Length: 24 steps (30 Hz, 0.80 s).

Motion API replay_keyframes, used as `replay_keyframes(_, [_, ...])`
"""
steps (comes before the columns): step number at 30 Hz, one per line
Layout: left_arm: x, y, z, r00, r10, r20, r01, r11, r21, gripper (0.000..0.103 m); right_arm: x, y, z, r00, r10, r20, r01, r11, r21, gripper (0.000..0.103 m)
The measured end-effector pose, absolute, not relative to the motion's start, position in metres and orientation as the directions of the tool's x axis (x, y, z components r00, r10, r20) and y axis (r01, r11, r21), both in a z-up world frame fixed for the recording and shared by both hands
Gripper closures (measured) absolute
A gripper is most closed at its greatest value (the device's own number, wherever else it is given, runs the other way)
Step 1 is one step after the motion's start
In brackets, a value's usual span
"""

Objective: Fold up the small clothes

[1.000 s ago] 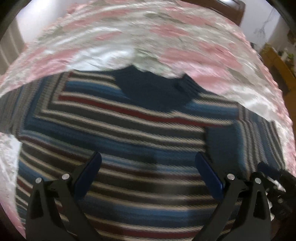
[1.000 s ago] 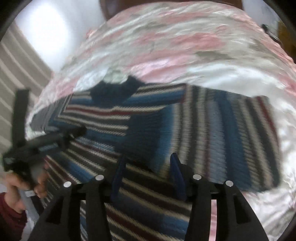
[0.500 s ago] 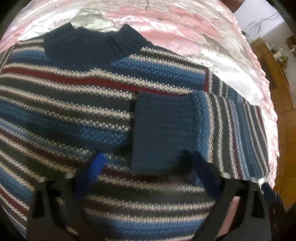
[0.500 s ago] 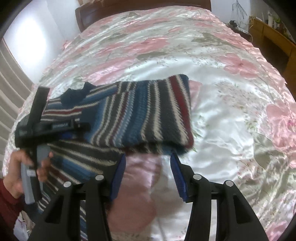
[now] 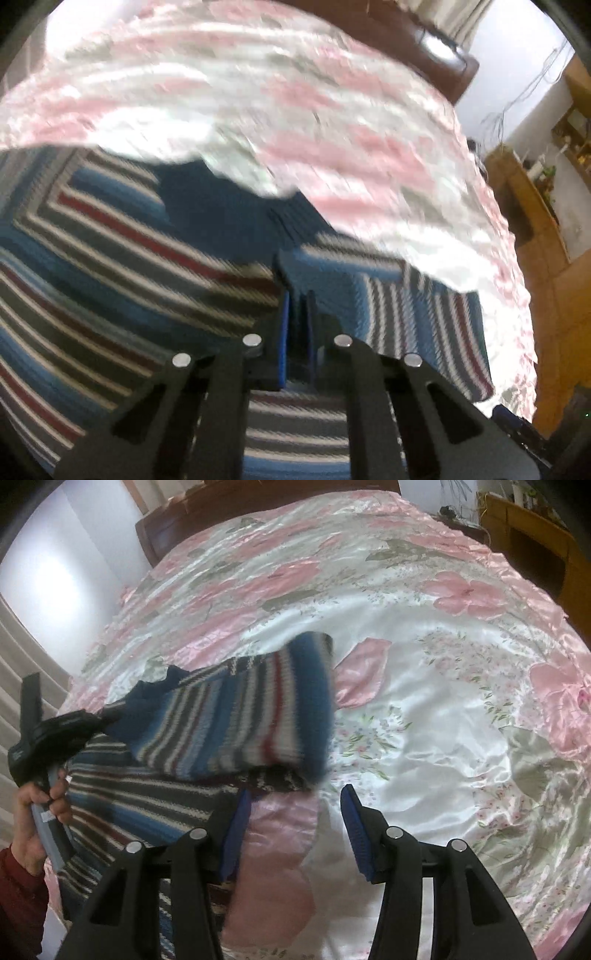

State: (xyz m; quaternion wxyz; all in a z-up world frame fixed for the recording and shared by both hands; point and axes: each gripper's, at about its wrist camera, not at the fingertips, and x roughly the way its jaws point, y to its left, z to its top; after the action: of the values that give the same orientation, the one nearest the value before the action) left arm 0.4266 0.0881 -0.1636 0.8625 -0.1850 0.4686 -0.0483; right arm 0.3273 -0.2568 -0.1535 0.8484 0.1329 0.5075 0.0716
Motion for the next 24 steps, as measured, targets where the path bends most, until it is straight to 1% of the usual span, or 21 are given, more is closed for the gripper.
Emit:
replay_keyframes(4, [0.436, 0.132, -0.153, 0.601, -0.162, -0.783, -0.115, 0.952, -0.285, 0.097, 0.337, -0.246, -0.16, 0.459, 0.319, -0.829, 0.001, 0.933, 0.36, 0.048])
replay_keyframes(7, [0.445, 0.171, -0.154, 0.6, -0.119, -0.791, -0.166, 0.949, -0.269, 0.097, 0.351, -0.234, -0.168, 0.442, 0.362, -0.821, 0.01, 0.913, 0.408, 0.041])
replay_keyframes(8, [0.448, 0.181, -0.157, 0.593, -0.117, -0.796, -0.176, 0.947, -0.27, 0.097, 0.357, -0.229, -0.171, 0.428, 0.38, -0.82, 0.008, 0.906, 0.423, 0.038])
replay_keyframes(11, [0.451, 0.199, -0.17, 0.57, -0.121, -0.813, -0.174, 0.949, -0.263, 0.097, 0.371, -0.218, -0.182, 0.396, 0.41, -0.822, 0.021, 0.89, 0.455, 0.038])
replay_keyframes(13, [0.454, 0.2, -0.179, 0.556, -0.124, -0.822, -0.164, 0.953, -0.255, 0.097, 0.383, -0.213, -0.194, 0.363, 0.367, -0.857, 0.072, 0.905, 0.418, 0.038])
replay_keyframes(14, [0.453, 0.2, -0.184, 0.55, -0.121, -0.826, -0.165, 0.954, -0.25, 0.097, 0.385, -0.212, -0.197, 0.356, 0.362, -0.862, 0.084, 0.906, 0.415, 0.04])
replay_keyframes(15, [0.453, 0.2, -0.19, 0.542, -0.113, -0.833, -0.17, 0.956, -0.241, 0.096, 0.389, -0.211, -0.204, 0.337, 0.376, -0.863, 0.089, 0.9, 0.427, 0.049])
replay_keyframes(17, [0.451, 0.202, -0.204, 0.523, -0.101, -0.847, -0.183, 0.956, -0.227, 0.096, 0.39, -0.212, -0.212, 0.32, 0.384, -0.866, 0.096, 0.896, 0.433, 0.064])
replay_keyframes(18, [0.45, 0.203, -0.21, 0.512, -0.096, -0.854, -0.188, 0.957, -0.22, 0.095, 0.388, -0.212, -0.214, 0.32, 0.38, -0.868, 0.099, 0.898, 0.429, 0.067])
replay_keyframes(20, [0.446, 0.209, -0.22, 0.486, -0.082, -0.87, -0.192, 0.961, -0.198, 0.094, 0.385, -0.213, -0.218, 0.319, 0.373, -0.871, 0.094, 0.902, 0.421, 0.07])
replay_keyframes(21, [0.445, 0.213, -0.224, 0.478, -0.069, -0.876, -0.197, 0.963, -0.183, 0.091, 0.382, -0.213, -0.22, 0.316, 0.37, -0.874, 0.092, 0.905, 0.416, 0.07])
replay_keyframes(23, [0.442, 0.224, -0.229, 0.463, -0.045, -0.885, -0.212, 0.964, -0.16, 0.093, 0.38, -0.211, -0.223, 0.309, 0.36, -0.88, 0.08, 0.912, 0.401, 0.069])
replay_keyframes(24, [0.44, 0.229, -0.23, 0.462, -0.054, -0.885, -0.212, 0.963, -0.169, 0.092, 0.379, -0.21, -0.223, 0.308, 0.357, -0.882, 0.071, 0.916, 0.396, 0.068])
